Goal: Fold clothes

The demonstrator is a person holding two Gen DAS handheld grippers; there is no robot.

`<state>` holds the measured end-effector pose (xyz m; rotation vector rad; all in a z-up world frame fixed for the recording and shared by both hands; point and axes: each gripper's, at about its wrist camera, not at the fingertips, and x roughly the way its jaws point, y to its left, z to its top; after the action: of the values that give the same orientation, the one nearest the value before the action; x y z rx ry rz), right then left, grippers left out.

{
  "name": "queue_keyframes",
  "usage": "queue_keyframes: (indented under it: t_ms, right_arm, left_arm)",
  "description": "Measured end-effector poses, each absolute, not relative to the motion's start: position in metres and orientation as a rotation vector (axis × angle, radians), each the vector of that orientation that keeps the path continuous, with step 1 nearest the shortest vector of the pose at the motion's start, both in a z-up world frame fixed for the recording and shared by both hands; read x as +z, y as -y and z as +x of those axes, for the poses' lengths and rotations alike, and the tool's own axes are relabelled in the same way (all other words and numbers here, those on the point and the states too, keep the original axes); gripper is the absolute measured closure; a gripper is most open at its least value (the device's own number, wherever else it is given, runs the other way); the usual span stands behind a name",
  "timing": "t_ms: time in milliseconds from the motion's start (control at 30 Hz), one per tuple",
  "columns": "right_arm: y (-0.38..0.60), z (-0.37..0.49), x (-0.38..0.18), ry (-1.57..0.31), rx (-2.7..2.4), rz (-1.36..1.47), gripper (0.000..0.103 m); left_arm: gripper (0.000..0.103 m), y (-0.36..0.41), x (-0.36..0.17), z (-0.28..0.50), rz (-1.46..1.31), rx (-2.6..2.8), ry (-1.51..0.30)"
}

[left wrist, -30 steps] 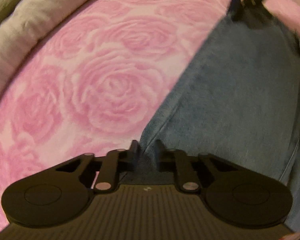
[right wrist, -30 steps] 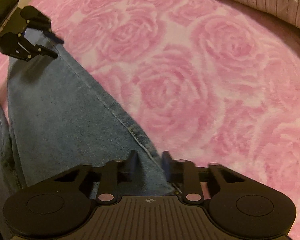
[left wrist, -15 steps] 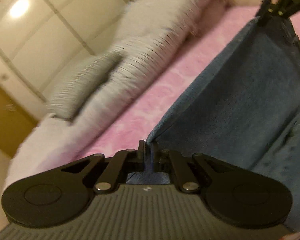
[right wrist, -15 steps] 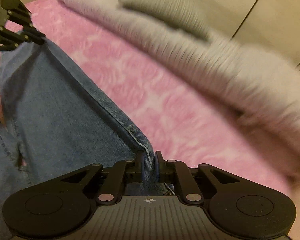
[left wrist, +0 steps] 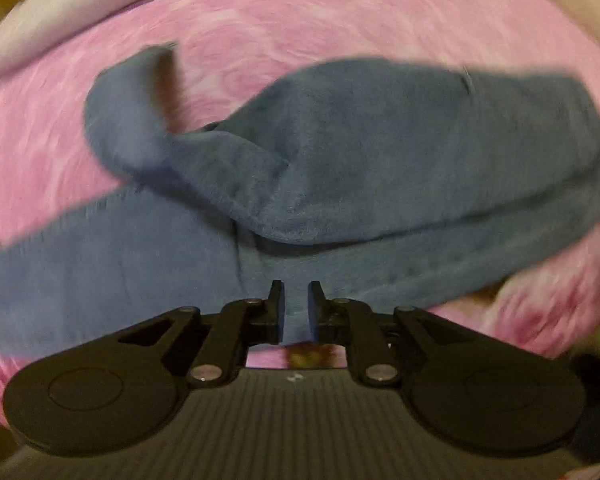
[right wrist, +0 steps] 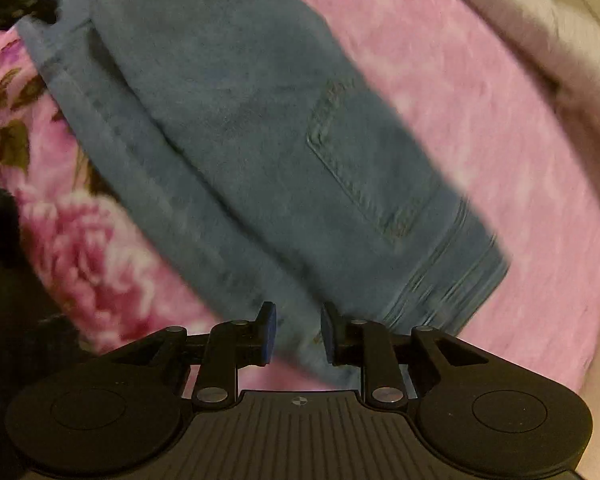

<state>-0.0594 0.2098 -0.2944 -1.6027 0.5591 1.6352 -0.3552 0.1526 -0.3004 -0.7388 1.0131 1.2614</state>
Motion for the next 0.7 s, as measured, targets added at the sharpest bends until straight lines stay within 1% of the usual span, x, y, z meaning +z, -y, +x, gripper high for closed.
queue_keyframes:
  t_ms: [33,67,133,167,233,333,467,567,700]
  right_arm:
    - [-0.210,-0.053,-0.293,-0.623,1.617,-1.551,0.069]
    - [-0.212,-0.042,-0.290,-0.718,1.597,-1.460,0.068]
    - [-0.218,-0.015,-0.283,-0.925,1.542,-1.245,0.067]
    - [-0.221,-0.001,-0.281,-1.035,1.504,-1.121,0.067]
    - [-0.227,0.025,-0.279,-1.252,1.406,-0.827,0.067]
    - [-0.221,0.061,-0.286,-1.469,1.238,-0.427,0.067]
    - [-0.203,0.088,-0.302,-1.566,1.039,-0.083,0.067]
    - [-0.193,0.091,-0.312,-1.550,0.950,0.012,0.067]
    - [-0.186,0.084,-0.316,-1.500,0.888,0.088,0.067]
  left_arm:
    - [0.086,-0.153,-0.297,-0.359,-0.781,1.297,-0.959]
    - [0.079,-0.153,-0.294,-0.362,-0.822,1.332,-0.904]
    - [0.076,-0.154,-0.287,-0.369,-0.903,1.399,-0.792]
    - [0.072,-0.158,-0.284,-0.376,-0.933,1.425,-0.739]
    - [0.070,-0.169,-0.283,-0.391,-0.992,1.467,-0.658]
    - [0.070,-0.188,-0.284,-0.414,-1.038,1.510,-0.586]
    - [0.070,-0.212,-0.282,-0.442,-1.057,1.552,-0.508]
    - [0.070,-0.236,-0.284,-0.448,-1.011,1.549,-0.520]
    - [0.071,-0.270,-0.298,-0.443,-0.970,1.490,-0.607]
